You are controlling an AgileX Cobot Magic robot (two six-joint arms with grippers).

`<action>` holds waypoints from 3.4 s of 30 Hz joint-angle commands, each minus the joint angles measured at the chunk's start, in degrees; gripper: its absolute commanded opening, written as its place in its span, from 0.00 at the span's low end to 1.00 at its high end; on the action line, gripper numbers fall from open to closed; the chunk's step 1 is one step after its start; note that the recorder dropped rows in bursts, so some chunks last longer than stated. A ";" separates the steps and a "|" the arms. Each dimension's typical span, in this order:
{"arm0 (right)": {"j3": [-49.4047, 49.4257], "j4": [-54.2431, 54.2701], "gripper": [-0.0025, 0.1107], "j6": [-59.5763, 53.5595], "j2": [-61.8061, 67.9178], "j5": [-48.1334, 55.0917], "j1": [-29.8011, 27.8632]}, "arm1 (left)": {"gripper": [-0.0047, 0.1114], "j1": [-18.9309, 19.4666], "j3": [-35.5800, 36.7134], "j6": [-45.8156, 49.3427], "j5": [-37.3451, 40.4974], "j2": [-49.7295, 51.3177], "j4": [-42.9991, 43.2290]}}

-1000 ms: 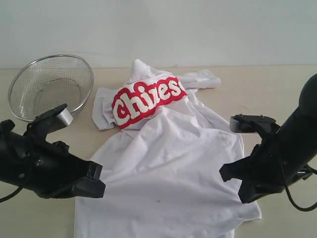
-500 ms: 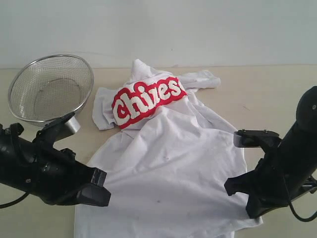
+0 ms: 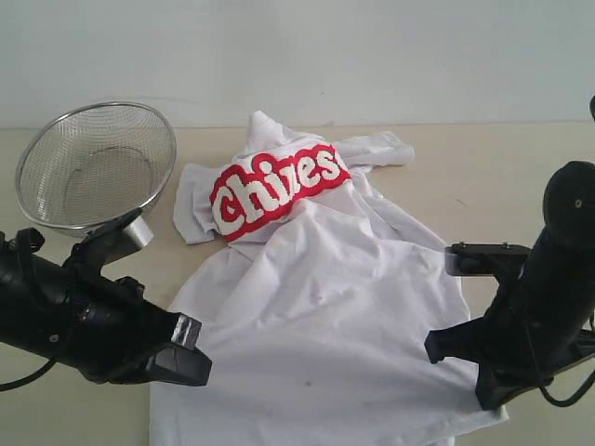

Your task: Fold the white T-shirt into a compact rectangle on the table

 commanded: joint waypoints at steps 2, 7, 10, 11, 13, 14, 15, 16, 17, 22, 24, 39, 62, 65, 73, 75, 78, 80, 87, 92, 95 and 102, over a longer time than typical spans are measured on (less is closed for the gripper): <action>1.53 -12.64 0.02 4.18 2.23 2.76 -0.69 | 0.08 -0.05 0.24 0.36 0.60 0.11 -0.40; 1.53 -14.56 0.02 6.16 2.23 9.29 -2.90 | 0.08 -0.05 0.24 0.36 0.83 0.11 -0.17; 1.95 -14.56 0.02 5.77 2.23 11.48 -3.52 | 0.08 -0.05 0.24 0.36 0.83 0.11 -0.17; 2.65 -14.56 0.02 5.45 2.13 11.61 -3.52 | 0.08 -0.05 0.24 0.36 0.83 0.11 -0.17; 4.25 -13.79 0.02 4.63 2.13 11.84 -3.52 | 0.08 -0.05 0.24 0.36 0.83 0.11 -0.17; 4.96 -13.19 0.02 4.04 2.13 11.84 -3.52 | 0.08 -0.05 0.24 0.36 0.83 0.11 -0.17; 5.54 -12.64 0.02 3.91 2.13 11.73 -3.52 | 0.08 -0.05 0.24 0.36 0.83 0.11 -0.17; 5.54 -11.08 0.02 2.47 2.13 12.40 -3.52 | 0.08 -0.05 0.24 0.36 0.83 0.11 -0.17; 5.54 -9.33 0.02 0.43 2.13 13.00 -3.52 | 0.08 -0.05 0.24 0.36 0.83 0.11 -0.17; 5.54 -3.14 0.02 -4.50 -0.08 12.53 -3.52 | 0.08 -0.05 0.24 0.61 0.59 0.11 -0.17; 5.22 -3.40 0.02 -3.94 -2.68 11.68 -3.52 | 0.08 -0.05 0.24 0.61 0.17 0.11 -0.17; -22.79 -0.42 0.02 -2.03 -5.08 -1.05 -3.52 | 0.08 -0.05 0.24 1.48 -0.84 0.11 -1.86; -90.08 5.06 0.02 -6.77 43.34 19.57 -10.18 | 0.08 -0.05 0.24 1.08 1.88 0.11 -2.67; -90.08 5.06 0.02 -7.27 44.34 18.12 -10.18 | 0.08 -0.05 0.24 1.08 1.88 0.11 -2.67; -90.08 5.18 0.02 -8.43 48.44 14.31 -10.18 | 0.08 -0.05 0.24 1.90 0.18 0.11 -2.67; -90.08 4.84 0.02 -8.99 49.41 14.08 -10.18 | 0.08 -0.05 0.24 1.90 -0.22 0.11 -2.67; -90.08 4.22 0.02 -9.33 51.12 14.08 -10.18 | 0.08 -0.05 0.24 1.90 -0.22 0.11 -2.67; -90.08 3.45 0.02 -9.43 51.39 14.00 -10.18 | 0.08 -0.05 0.24 1.90 -0.22 0.11 -2.67; -90.08 1.30 0.02 -8.52 51.39 14.98 -11.44 | 0.08 -0.05 0.24 1.90 -0.35 0.11 -2.67; -90.08 -0.11 0.02 -8.07 51.39 15.41 -13.24 | 0.08 -0.05 0.24 1.90 -0.45 0.11 -2.67; -90.08 -0.65 0.02 -8.07 51.39 15.49 -14.68 | 0.08 -0.05 0.24 1.90 -0.45 0.11 -2.67; -90.08 -2.05 0.02 -8.98 51.39 14.83 -18.58 | 0.08 -0.05 0.24 1.90 -0.45 0.11 -2.67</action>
